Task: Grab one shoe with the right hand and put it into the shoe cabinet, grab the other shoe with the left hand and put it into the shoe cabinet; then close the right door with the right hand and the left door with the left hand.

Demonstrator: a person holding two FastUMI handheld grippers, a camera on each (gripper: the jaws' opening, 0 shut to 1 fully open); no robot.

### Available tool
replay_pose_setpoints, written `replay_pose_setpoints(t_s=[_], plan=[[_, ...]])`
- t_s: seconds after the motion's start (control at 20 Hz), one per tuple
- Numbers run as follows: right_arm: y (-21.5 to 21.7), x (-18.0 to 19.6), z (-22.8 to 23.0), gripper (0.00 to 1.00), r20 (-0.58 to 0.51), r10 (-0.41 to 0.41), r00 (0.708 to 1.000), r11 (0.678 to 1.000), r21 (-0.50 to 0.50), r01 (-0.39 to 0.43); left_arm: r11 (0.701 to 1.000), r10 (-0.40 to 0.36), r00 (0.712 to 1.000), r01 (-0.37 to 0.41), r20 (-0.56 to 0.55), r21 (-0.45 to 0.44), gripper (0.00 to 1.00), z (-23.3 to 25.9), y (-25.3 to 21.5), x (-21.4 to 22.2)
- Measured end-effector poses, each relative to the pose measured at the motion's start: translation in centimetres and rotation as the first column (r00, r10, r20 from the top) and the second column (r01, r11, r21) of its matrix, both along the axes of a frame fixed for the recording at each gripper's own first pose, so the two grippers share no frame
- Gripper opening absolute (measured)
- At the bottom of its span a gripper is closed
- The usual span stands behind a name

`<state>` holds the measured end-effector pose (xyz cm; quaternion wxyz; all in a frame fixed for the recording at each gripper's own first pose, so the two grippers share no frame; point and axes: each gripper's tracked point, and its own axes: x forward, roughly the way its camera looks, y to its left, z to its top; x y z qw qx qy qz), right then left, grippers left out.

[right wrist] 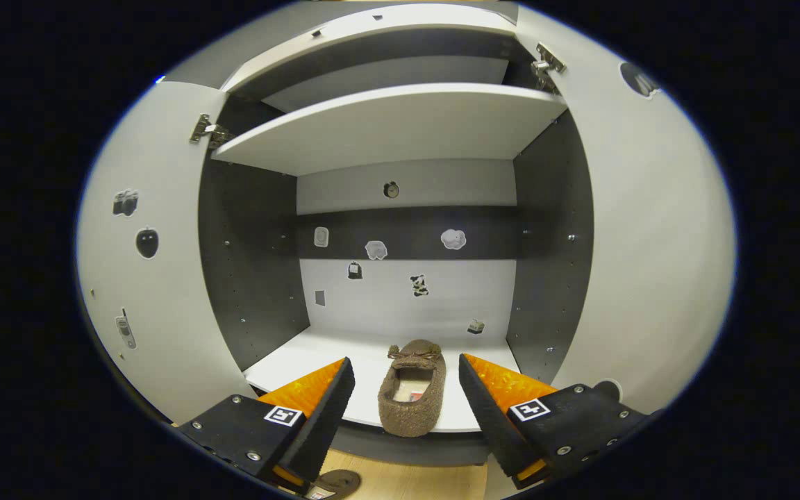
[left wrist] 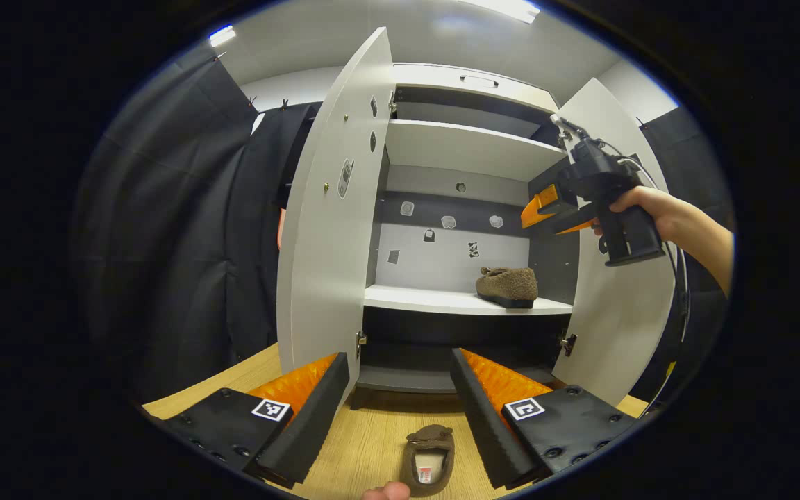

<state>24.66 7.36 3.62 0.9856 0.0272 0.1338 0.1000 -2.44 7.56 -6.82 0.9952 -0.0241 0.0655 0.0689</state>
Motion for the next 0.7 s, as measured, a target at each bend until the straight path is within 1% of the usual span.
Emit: replay_pose_setpoints(t_s=[0.1, 0.15, 0.2, 0.35, 0.5, 0.6, 0.7], plan=[[-0.1, -2.6, 0.5, 0.93, 0.072, -0.017, 0.997, 1.000, -0.006, 0.018, 1.000, -0.010, 1.000, 0.010, 0.009, -0.011, 0.96, 0.1, -0.4, -0.3], [0.0, -4.2, 0.4, 0.93, 0.091, -0.020, 0.996, 1.000, -0.003, 0.020, 1.000, -0.010, 1.000, 0.010, 0.005, -0.010, 0.96, 0.1, -0.6, -0.4], [-0.1, -5.7, 0.1, 0.93, 0.106, -0.026, 0.994, 1.000, -0.002, 0.027, 1.000, -0.010, 1.000, 0.010, 0.003, -0.006, 0.99, 0.1, -0.7, -0.6], [-0.8, -9.6, -0.8, 0.93, 0.153, -0.056, 0.987, 0.998, -0.021, 0.060, 1.000, -0.008, 1.000, 0.008, 0.005, 0.010, 0.96, 0.3, -1.0, -0.8], [-0.8, -13.2, -2.1, 0.93, 0.182, -0.047, 0.982, 0.997, -0.056, 0.058, 1.000, -0.011, 1.000, 0.011, -0.013, 0.014, 0.96, -0.3, -1.5, -1.4], [-0.8, -15.8, -3.1, 0.93, 0.188, -0.030, 0.982, 0.997, -0.066, 0.043, 1.000, -0.008, 0.999, 0.009, -0.038, 0.026, 0.96, -1.1, -1.4, -2.0], [-1.6, -17.7, -4.2, 0.94, 0.201, -0.031, 0.979, 0.994, -0.092, 0.050, 0.999, -0.011, 0.998, 0.013, -0.065, 0.031, 0.96, -1.9, -1.4, -2.5]])
